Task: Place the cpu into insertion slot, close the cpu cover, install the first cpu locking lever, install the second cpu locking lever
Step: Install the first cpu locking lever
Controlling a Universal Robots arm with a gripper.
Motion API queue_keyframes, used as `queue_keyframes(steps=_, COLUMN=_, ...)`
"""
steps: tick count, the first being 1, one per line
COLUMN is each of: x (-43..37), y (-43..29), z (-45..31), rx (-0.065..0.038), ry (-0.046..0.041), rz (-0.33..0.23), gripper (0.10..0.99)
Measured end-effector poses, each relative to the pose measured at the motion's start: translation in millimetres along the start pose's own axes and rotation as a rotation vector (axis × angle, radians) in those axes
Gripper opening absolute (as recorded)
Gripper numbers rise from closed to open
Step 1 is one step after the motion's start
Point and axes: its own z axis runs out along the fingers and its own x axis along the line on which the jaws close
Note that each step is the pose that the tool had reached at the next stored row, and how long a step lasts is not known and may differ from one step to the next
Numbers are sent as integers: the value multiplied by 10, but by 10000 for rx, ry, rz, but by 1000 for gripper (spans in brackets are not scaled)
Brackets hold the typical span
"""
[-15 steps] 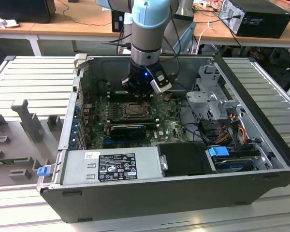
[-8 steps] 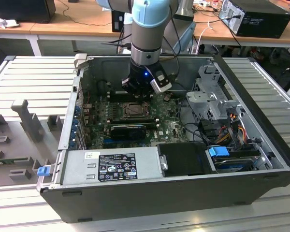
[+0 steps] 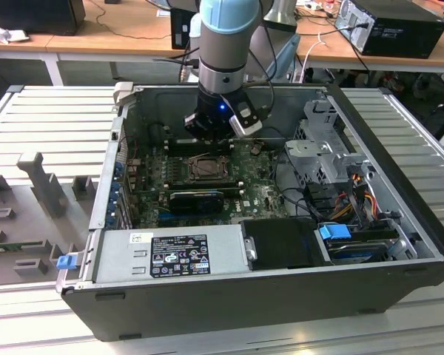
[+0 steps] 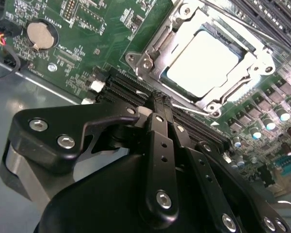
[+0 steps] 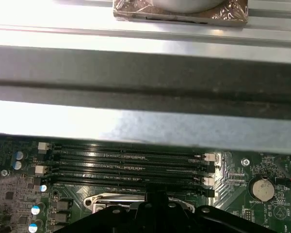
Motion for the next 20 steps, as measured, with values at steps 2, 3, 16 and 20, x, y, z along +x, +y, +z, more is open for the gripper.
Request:
queue_keyframes(steps=2, x=4, y=-2, z=-1, rx=-7, ry=1, rz=-1, gripper=106)
queue_keyframes(steps=3, x=5, y=-3, z=-1, rx=-8, ry=0, rz=1, gripper=106)
queue_keyframes(steps=16, x=42, y=-3, z=-26, rx=-9, ry=0, rz=1, gripper=106)
queue_keyframes(steps=20, x=80, y=-1, z=-26, rx=-35, ry=-16, rz=-2, gripper=106)
